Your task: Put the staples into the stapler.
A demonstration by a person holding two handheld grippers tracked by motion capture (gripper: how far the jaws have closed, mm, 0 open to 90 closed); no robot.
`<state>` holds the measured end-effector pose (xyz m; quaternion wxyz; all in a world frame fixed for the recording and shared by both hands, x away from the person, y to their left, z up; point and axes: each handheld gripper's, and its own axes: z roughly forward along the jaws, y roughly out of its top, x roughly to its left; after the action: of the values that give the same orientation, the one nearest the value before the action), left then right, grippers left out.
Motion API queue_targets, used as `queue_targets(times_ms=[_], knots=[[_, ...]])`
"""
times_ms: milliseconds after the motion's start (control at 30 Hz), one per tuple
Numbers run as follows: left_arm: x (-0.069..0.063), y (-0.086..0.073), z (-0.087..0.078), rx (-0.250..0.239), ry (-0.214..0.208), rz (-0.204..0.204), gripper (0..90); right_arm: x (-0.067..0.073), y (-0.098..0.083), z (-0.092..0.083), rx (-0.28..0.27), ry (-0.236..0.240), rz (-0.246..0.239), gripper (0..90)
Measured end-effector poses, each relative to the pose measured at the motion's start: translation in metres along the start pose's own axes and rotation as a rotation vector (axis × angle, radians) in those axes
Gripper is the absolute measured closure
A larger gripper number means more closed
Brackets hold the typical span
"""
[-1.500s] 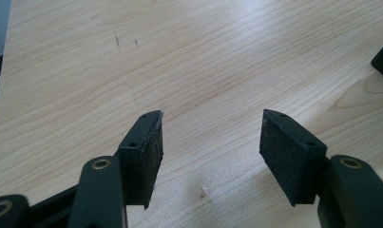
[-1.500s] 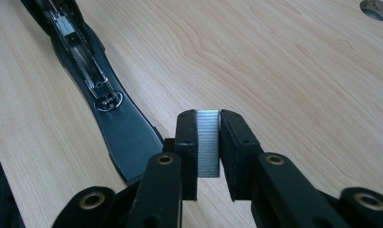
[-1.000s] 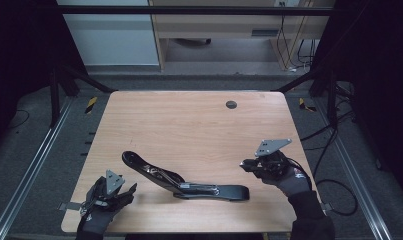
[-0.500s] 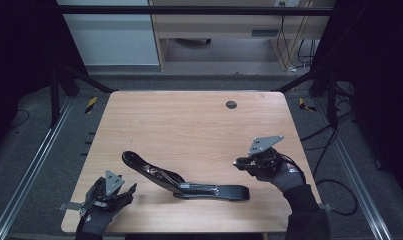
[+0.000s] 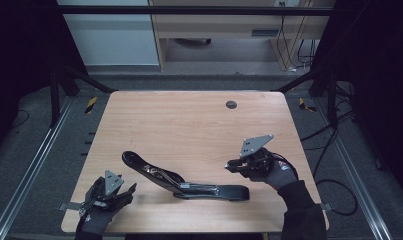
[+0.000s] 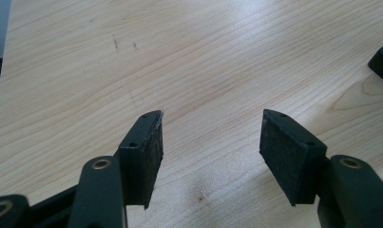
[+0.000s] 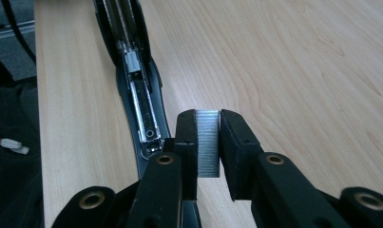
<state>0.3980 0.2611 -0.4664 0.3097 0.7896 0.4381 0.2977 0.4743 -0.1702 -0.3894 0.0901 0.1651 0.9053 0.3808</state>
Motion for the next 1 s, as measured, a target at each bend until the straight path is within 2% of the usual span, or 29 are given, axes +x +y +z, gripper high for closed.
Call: queue_targets(times_ms=[600, 1000], knots=[[0.000, 0.000, 0.000, 0.000, 0.000, 0.001, 39.9, 0.007, 0.011, 0.022, 0.004, 0.090, -0.064, 77.9], [0.000, 0.000, -0.001, -0.002, 0.000, 0.004, 39.9, 0.012, 0.017, 0.032, 0.022, 0.112, -0.091, 77.7]])
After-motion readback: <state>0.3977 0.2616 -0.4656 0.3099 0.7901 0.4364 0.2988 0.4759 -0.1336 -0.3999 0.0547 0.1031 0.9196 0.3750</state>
